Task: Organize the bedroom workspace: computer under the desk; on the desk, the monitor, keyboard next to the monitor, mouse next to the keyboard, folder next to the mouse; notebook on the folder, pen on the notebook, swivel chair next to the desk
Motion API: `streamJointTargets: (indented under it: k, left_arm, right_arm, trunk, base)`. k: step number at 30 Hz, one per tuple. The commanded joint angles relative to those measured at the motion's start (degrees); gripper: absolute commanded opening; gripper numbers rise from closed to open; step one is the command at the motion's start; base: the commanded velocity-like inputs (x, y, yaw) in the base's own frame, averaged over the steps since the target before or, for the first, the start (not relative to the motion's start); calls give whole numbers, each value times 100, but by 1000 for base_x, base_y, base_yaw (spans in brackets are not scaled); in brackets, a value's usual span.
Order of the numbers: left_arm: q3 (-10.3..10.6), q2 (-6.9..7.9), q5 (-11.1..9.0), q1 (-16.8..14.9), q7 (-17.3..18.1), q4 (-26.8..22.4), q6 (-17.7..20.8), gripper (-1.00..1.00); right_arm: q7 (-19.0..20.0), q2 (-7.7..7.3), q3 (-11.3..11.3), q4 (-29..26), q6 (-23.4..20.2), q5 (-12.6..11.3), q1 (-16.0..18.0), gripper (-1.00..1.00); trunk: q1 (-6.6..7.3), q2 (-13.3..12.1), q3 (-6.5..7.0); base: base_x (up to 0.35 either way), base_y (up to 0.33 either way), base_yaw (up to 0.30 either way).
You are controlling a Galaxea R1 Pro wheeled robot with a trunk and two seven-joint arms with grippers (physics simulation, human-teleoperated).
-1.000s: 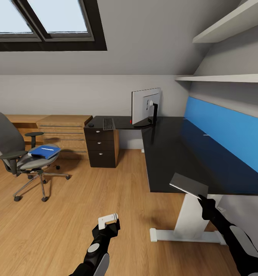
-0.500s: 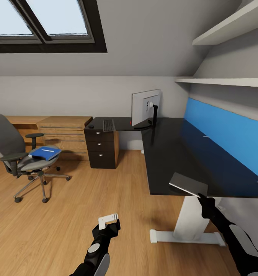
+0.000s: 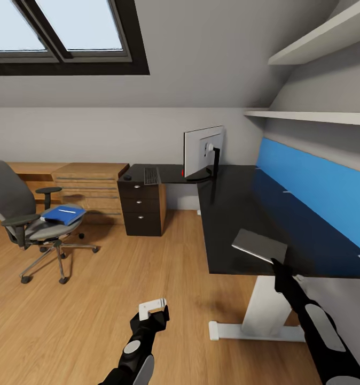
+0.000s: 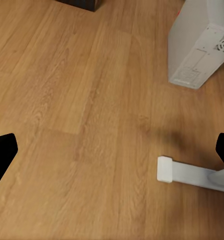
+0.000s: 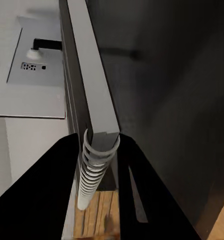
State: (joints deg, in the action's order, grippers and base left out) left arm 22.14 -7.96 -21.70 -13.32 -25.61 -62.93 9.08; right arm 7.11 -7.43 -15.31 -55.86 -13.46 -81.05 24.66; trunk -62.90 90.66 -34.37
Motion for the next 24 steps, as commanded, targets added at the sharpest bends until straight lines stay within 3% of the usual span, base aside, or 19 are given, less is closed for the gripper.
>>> streamJointTargets:
  k: [1, 8, 24]
  left_arm:
    - [11, 4, -35, -4, -41, -9, 8, 100]
    - [10, 12, -42, -4, -40, -9, -91, 100]
    - [-15, 14, -55, -4, -40, -9, -109, 100]
  right_arm:
    - [5, 64, 4, -50, -32, -27, 4, -100]
    - [-21, 167, 86, -302, -64, -25, -10, -100]
    - [-54, 168, 122, -418, -101, -24, -25, -100]
  trunk:
    - [0, 3, -6]
    - [0, 3, -6]
    - [0, 3, -6]
  base:
    - [0, 0, 0]
    - [56, 108, 0]
    - [137, 301, 0]
